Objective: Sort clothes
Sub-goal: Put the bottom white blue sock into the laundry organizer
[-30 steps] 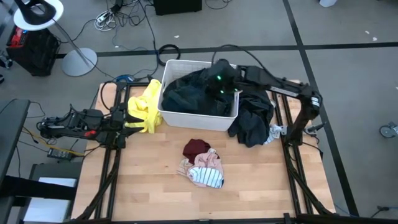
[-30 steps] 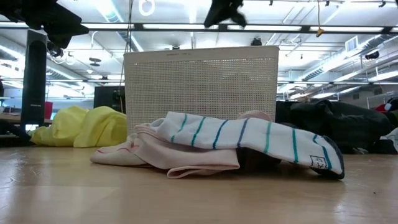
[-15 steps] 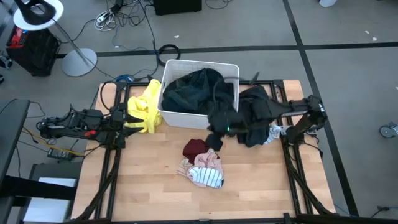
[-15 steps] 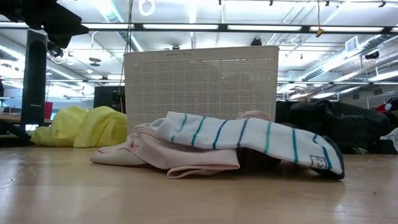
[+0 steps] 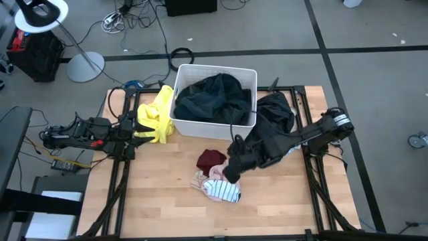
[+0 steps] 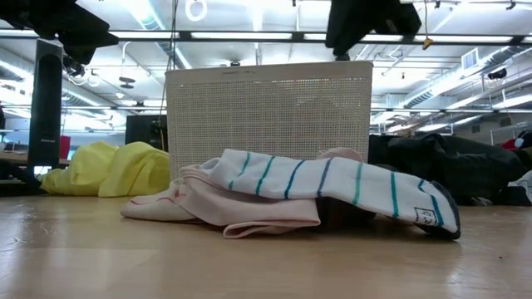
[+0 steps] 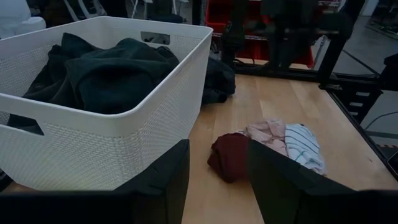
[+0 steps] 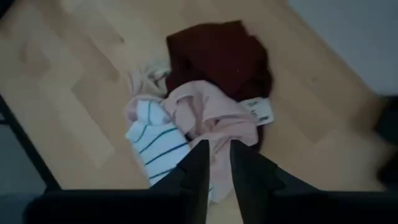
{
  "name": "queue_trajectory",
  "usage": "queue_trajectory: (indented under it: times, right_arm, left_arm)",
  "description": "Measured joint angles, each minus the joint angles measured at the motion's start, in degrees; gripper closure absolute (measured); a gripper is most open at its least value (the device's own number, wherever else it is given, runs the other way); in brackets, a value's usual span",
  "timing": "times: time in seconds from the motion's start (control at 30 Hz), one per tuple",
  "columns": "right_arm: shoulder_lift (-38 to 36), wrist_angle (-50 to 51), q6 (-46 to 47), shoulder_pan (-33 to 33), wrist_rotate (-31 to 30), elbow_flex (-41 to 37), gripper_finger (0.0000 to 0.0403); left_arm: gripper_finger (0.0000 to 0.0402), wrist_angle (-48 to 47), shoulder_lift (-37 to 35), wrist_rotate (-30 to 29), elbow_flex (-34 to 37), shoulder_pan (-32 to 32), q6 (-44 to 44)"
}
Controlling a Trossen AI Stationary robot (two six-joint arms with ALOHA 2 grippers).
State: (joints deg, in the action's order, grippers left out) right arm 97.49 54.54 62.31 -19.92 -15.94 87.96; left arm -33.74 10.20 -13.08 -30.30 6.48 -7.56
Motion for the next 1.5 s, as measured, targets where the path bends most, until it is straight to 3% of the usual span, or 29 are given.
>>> queue_trajectory:
  times: [0.4,0.7,0.9,1.43,1.5]
  right_arm:
    - [-0.1,-20.9,-19.9,-1.5,6.1,-12.7,0.0236]
    - [-0.1,-30.9,-32.3,-3.4,6.8,-18.2,0.0195]
    - [-0.1,-37.2,-38.7,-3.7,7.2,-22.8,0.0197]
    - [-0.1,-44.3,-35.0,-3.7,11.7,-31.9,0.0230]
    - [-0.1,-45.2,-34.0,-3.7,12.1,-32.8,0.0230]
  left_arm:
    - [0.0238,0.0,0.0,-0.2,0.0,0.0,0.0]
    - [0.0238,0.0,0.0,-0.4,0.0,0.0,0.0]
    - [0.0238,0.0,0.0,-0.4,0.0,0.0,0.0]
    - [0.0238,1.8,0.0,-0.3,0.0,0.0,-0.3]
    - [0.0239,3.4,0.0,1.8,0.0,0.0,-0.6]
